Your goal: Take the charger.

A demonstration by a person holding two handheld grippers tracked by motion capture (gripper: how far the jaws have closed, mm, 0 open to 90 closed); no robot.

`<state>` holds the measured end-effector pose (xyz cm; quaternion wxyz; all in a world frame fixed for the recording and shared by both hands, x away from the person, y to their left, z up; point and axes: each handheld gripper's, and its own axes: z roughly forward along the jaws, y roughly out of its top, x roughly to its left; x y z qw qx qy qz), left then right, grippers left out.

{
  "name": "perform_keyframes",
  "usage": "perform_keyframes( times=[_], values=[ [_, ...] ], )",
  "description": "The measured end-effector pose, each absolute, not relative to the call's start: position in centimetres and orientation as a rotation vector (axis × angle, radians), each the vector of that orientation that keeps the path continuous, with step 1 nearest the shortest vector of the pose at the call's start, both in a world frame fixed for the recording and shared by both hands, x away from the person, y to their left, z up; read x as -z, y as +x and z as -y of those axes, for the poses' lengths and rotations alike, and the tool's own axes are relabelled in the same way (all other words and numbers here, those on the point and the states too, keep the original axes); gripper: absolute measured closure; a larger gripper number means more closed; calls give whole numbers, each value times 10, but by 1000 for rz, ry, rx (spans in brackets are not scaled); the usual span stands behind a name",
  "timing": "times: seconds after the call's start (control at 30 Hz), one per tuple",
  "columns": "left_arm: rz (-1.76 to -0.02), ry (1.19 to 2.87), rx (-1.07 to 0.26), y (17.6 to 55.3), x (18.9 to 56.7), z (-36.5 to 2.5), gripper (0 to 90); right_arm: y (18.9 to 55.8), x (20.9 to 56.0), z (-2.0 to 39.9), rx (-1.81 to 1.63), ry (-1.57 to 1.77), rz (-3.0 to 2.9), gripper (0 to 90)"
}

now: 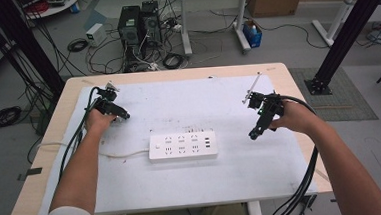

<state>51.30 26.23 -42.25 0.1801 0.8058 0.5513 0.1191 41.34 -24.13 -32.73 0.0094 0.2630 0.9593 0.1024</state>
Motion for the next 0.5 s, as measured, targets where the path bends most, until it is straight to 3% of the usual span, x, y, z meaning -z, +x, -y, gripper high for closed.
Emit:
perform_keyframes(
  times=[0.23,0.27,0.5],
  values=[
    [-1526,2286,-340,511,422,-261,335,412,327,240,-312,823,-2998,12],
    [-1503,2285,-345,510,420,-262,424,412,327,241,-321,821,-2994,12],
    [-1478,2316,-382,507,417,-261,425,413,326,243,-325,828,-2984,13]
  ],
)
